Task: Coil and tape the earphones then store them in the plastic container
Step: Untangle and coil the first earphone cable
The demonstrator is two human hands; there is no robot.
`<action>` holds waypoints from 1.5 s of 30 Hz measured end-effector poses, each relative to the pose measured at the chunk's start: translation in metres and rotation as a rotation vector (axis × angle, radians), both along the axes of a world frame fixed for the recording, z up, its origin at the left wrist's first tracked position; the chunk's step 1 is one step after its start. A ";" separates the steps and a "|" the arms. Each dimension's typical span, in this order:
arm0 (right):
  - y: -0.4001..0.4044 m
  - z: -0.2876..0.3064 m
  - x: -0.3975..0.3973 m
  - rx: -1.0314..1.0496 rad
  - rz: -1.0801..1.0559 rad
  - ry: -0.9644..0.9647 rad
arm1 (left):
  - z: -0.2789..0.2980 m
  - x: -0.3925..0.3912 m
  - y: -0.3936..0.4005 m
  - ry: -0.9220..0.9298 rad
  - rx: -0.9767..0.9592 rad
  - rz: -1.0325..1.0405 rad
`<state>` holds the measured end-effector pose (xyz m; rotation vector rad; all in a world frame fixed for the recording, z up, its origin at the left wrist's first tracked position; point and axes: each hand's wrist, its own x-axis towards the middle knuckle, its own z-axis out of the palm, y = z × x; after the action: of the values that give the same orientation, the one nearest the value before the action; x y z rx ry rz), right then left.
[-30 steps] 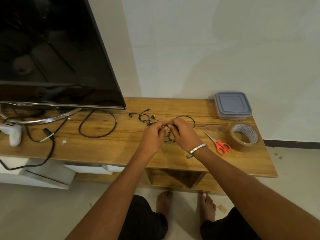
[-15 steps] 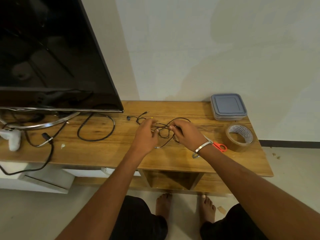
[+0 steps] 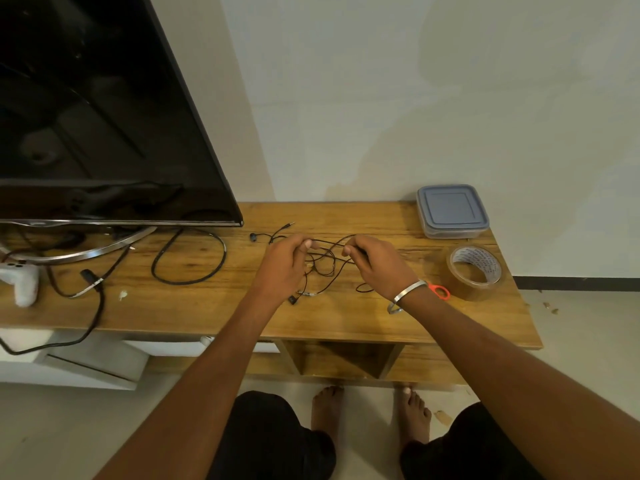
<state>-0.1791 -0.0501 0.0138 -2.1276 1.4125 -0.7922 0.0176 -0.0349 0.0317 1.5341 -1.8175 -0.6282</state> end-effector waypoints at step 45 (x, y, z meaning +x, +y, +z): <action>-0.002 0.005 -0.016 -0.051 -0.122 -0.078 | -0.004 -0.021 -0.005 0.009 0.010 -0.152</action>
<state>-0.1951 -0.0522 0.0190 -2.0395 1.5073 -0.9563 -0.0032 -0.0396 0.0277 1.4067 -1.9388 -0.7158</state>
